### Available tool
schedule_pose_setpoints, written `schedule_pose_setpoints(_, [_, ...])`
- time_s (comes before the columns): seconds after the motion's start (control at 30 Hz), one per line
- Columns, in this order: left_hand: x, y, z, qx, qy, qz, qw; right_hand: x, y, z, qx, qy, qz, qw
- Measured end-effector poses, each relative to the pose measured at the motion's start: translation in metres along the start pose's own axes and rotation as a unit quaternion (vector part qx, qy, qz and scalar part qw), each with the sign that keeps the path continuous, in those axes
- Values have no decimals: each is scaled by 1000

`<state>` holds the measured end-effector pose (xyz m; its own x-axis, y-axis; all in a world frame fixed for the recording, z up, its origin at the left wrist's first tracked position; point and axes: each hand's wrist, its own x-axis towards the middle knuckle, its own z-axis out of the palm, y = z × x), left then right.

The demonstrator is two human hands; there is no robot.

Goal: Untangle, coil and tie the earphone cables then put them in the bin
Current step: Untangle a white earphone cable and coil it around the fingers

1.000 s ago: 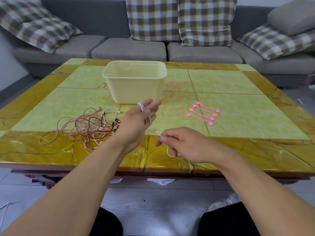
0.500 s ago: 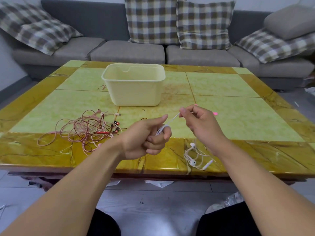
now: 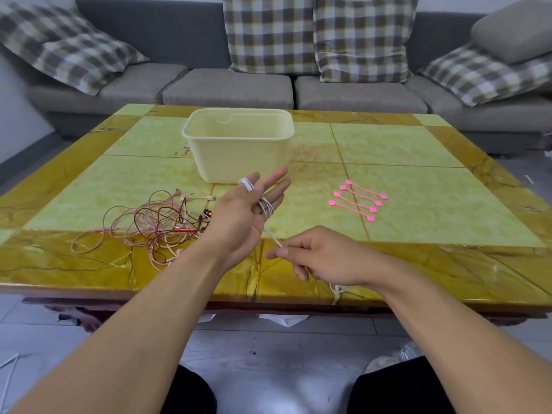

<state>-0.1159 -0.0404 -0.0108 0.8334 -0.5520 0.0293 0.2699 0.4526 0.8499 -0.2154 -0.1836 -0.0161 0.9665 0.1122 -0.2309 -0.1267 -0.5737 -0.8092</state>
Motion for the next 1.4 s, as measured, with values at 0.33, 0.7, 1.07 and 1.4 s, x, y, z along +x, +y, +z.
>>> schedule_pose_setpoints(0.33, [-11, -2, 3, 441, -126, -98, 883, -13, 1, -20, 63, 202, -104, 972])
schedule_pose_setpoints(0.7, [-19, 16, 6, -40, -291, -248, 923, -2, 5, -19, 194, 129, -75, 970])
schedule_pose_setpoints(1.07, [-6, 7, 2, -24, 10, 22, 999, 8, 4, -2, 127, 30, 26, 991])
schedule_pose_setpoints(1.4, [-9, -4, -8, 513, -83, -45, 853, -11, -4, -16, 82, 61, -33, 994])
